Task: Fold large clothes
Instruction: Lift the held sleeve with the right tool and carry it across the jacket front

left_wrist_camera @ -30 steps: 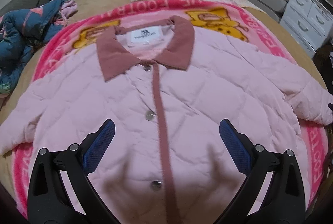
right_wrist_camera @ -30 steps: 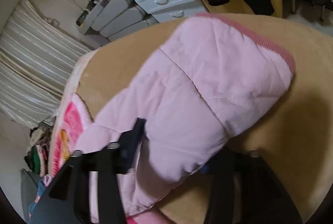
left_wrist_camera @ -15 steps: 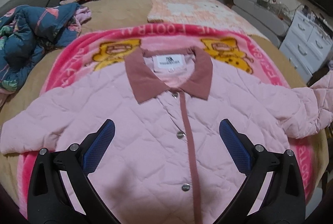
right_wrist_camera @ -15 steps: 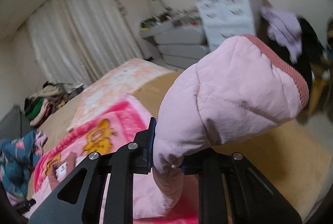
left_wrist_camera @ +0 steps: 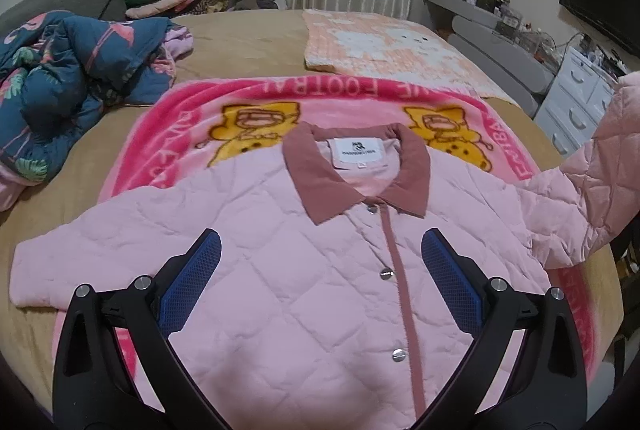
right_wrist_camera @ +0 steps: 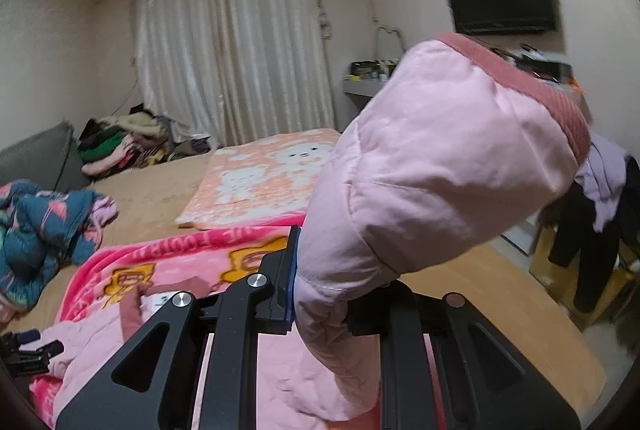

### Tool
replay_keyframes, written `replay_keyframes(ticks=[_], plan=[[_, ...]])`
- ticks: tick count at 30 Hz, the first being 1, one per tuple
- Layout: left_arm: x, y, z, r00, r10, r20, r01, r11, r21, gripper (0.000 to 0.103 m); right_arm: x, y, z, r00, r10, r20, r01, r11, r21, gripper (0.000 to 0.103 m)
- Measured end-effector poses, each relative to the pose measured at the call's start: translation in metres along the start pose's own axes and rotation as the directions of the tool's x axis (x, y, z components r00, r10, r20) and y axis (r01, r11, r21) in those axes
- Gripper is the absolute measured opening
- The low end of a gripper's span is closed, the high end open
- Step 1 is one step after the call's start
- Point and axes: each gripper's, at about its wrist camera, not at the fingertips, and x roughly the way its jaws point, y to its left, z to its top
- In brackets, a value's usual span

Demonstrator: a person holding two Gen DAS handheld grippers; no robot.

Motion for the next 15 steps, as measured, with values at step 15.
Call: replay_keyframes(ticks=[15], plan=[[-0.025, 0.064, 0.003, 0.998, -0.043, 0.036, 0.046, 0.994, -0.101, 0.094, -0.001, 0.11, 0.001, 0.989, 0.145, -0.015, -0.146, 0.986, -0.085, 0.016]])
